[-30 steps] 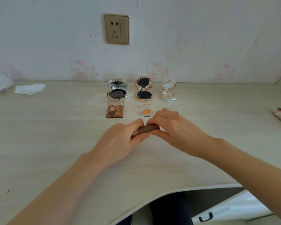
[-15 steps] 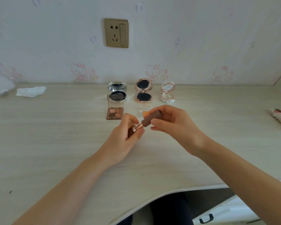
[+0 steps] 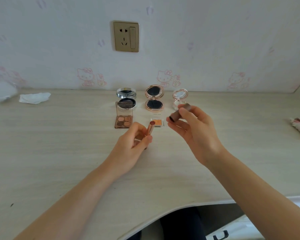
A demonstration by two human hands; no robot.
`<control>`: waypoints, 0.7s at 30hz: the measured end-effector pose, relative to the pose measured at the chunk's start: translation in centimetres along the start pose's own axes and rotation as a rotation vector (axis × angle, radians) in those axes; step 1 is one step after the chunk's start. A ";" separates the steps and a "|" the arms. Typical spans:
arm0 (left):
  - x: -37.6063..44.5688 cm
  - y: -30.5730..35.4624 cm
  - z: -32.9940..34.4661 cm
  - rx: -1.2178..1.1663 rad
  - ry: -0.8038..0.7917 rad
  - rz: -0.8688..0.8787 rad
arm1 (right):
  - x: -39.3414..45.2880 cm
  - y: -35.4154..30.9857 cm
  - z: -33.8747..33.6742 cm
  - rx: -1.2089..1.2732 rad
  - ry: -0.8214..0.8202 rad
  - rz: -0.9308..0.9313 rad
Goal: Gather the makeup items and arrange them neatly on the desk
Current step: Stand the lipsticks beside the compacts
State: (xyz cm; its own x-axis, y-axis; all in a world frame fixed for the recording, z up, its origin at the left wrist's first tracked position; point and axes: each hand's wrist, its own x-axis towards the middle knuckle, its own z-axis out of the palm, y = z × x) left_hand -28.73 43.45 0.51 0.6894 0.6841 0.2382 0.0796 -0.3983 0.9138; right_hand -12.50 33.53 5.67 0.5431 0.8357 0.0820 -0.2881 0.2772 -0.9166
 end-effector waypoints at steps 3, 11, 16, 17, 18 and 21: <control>0.1 0.1 0.2 0.005 0.044 0.012 | -0.3 1.1 -0.3 -0.292 0.046 -0.032; 0.3 0.5 0.4 0.018 0.127 -0.002 | -1.7 3.4 -1.6 -0.738 -0.067 -0.038; 1.3 2.1 1.8 0.013 0.141 0.019 | -1.6 2.5 -3.1 -0.760 -0.079 -0.074; 1.5 2.5 2.3 0.019 0.139 0.021 | -1.6 2.1 -3.6 -0.751 -0.084 -0.084; 1.8 2.8 2.8 0.025 0.143 0.024 | -1.7 1.8 -4.1 -0.739 -0.091 -0.091; 3.4 4.0 4.7 0.054 0.170 0.042 | -1.7 0.5 -5.8 -0.720 -0.119 -0.117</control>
State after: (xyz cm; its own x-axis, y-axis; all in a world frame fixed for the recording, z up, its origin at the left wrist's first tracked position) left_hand -22.71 41.30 3.45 0.5619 0.7575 0.3324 0.0951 -0.4583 0.8837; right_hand -8.96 29.48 2.76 0.4377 0.8766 0.1998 0.3775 0.0225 -0.9257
